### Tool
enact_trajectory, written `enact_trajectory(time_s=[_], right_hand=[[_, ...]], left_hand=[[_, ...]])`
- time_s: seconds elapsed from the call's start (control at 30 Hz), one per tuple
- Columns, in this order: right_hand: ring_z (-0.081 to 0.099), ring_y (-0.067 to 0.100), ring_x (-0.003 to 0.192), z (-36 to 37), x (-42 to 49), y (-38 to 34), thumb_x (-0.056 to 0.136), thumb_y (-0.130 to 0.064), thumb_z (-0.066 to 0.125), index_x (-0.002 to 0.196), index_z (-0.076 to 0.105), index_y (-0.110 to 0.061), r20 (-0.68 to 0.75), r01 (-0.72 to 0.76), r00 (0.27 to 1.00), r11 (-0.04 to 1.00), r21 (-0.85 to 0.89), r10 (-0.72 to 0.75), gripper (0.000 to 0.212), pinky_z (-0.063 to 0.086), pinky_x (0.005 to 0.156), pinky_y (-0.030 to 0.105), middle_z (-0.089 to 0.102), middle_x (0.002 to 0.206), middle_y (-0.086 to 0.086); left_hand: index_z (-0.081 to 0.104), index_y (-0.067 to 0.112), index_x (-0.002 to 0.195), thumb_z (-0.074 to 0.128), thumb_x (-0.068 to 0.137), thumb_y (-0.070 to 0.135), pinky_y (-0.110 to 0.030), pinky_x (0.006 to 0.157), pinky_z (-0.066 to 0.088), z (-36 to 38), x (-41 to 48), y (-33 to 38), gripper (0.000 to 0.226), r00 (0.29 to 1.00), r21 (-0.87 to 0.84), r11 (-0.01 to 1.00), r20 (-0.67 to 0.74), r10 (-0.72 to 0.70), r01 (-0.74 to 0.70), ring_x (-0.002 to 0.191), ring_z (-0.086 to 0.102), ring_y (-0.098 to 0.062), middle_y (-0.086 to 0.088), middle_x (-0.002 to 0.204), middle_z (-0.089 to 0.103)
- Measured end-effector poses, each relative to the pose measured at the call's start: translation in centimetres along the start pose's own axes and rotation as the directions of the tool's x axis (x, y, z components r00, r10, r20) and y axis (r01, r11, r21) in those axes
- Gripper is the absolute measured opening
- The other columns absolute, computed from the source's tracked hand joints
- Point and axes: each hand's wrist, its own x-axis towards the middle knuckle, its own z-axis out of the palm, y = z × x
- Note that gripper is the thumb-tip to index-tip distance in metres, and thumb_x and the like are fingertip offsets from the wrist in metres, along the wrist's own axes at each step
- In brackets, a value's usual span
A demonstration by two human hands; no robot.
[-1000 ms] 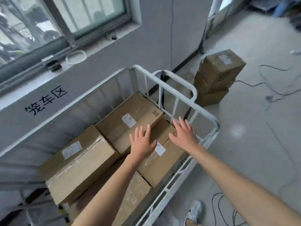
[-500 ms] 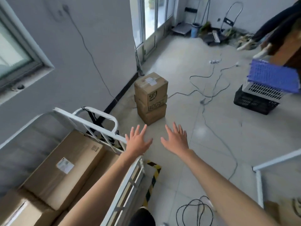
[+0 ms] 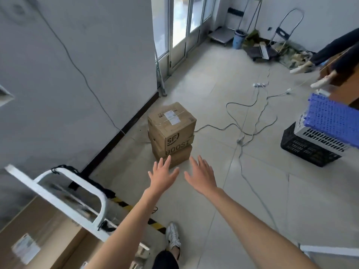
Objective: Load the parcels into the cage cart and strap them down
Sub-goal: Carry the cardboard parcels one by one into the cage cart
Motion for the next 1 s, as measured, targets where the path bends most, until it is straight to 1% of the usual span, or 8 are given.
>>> enact_trajectory(time_s=[0.07,0.3,0.5,0.6,0.77,0.87,0.93,1.0], right_hand=[[0.015,0.032,0.153,-1.5,3.8,0.6,0.098,-0.050,0.044,0.159,0.019,-0.024,0.020,0.005,1.000,1.000,-0.018,-0.004,0.071,0.017,0.120,0.050,0.012,0.167,0.013],[0.014,0.031,0.153,-5.8,16.0,3.5,0.098,-0.047,0.047,0.160,0.018,-0.022,0.055,-0.024,0.998,0.998,0.064,0.021,0.073,0.017,0.122,0.050,0.011,0.168,0.012],[0.014,0.030,0.153,-7.8,29.4,5.5,0.097,-0.049,0.047,0.160,0.016,-0.022,0.106,0.015,0.994,0.989,0.150,-0.031,0.076,0.018,0.122,0.050,0.013,0.168,0.011],[0.015,0.030,0.153,-8.3,34.8,6.4,0.095,-0.049,0.048,0.160,0.015,-0.023,0.169,0.033,0.984,0.982,0.186,-0.065,0.077,0.021,0.121,0.051,0.013,0.168,0.010],[0.016,0.031,0.152,-8.3,42.5,8.2,0.093,-0.050,0.050,0.160,0.012,-0.024,0.298,0.056,0.950,0.990,0.131,-0.093,0.081,0.022,0.119,0.051,0.013,0.167,0.009],[0.022,0.030,0.150,-7.9,47.0,8.8,0.093,-0.049,0.053,0.160,0.013,-0.022,0.349,0.062,0.932,0.992,0.106,-0.096,0.082,0.028,0.118,0.050,0.018,0.166,0.009],[0.027,0.031,0.148,-7.5,50.1,8.8,0.091,-0.046,0.055,0.159,0.015,-0.021,0.362,0.063,0.927,0.993,0.096,-0.094,0.083,0.032,0.115,0.048,0.022,0.164,0.009],[0.028,0.032,0.147,-7.1,53.2,8.7,0.090,-0.043,0.058,0.159,0.017,-0.021,0.361,0.037,0.930,0.994,0.101,-0.071,0.083,0.031,0.114,0.048,0.024,0.163,0.010]], left_hand=[[0.018,0.034,0.159,0.044,0.096,0.057,-0.063,0.118,0.005,-0.9,4.1,1.9,0.072,1.000,-0.014,1.000,0.017,-0.024,0.024,0.155,0.005,-0.030,-0.005,0.167,0.016],[0.017,0.032,0.159,0.044,0.097,0.057,-0.063,0.118,0.005,-1.9,15.5,7.5,0.072,0.996,-0.026,0.997,0.055,-0.073,0.075,0.155,0.005,-0.030,-0.005,0.168,0.015],[0.019,0.035,0.158,0.047,0.095,0.055,-0.065,0.119,0.006,-1.0,25.6,10.0,0.072,0.976,-0.072,0.974,-0.030,-0.218,0.215,0.154,0.005,-0.029,-0.004,0.167,0.018],[0.019,0.036,0.158,0.050,0.095,0.054,-0.067,0.118,0.006,-0.3,29.3,10.8,0.072,0.934,-0.194,0.920,-0.051,-0.355,0.339,0.154,0.005,-0.032,-0.003,0.167,0.017],[0.014,0.036,0.159,0.051,0.096,0.054,-0.068,0.117,0.007,0.3,34.9,11.0,0.075,0.874,-0.282,0.843,-0.027,-0.485,0.459,0.154,0.006,-0.033,0.000,0.168,0.014],[0.015,0.033,0.159,0.052,0.095,0.053,-0.068,0.118,0.012,0.2,38.2,9.2,0.077,0.835,-0.320,0.795,-0.023,-0.550,0.515,0.153,0.011,-0.033,-0.002,0.167,0.019],[0.013,0.027,0.160,0.053,0.094,0.054,-0.066,0.118,0.017,0.3,40.4,7.4,0.082,0.810,-0.340,0.762,-0.002,-0.587,0.551,0.152,0.015,-0.035,-0.006,0.166,0.021],[0.005,0.023,0.161,0.057,0.092,0.057,-0.067,0.117,0.016,0.5,42.6,5.6,0.093,0.753,-0.380,0.684,0.049,-0.657,0.622,0.152,0.014,-0.036,-0.007,0.167,0.018]])
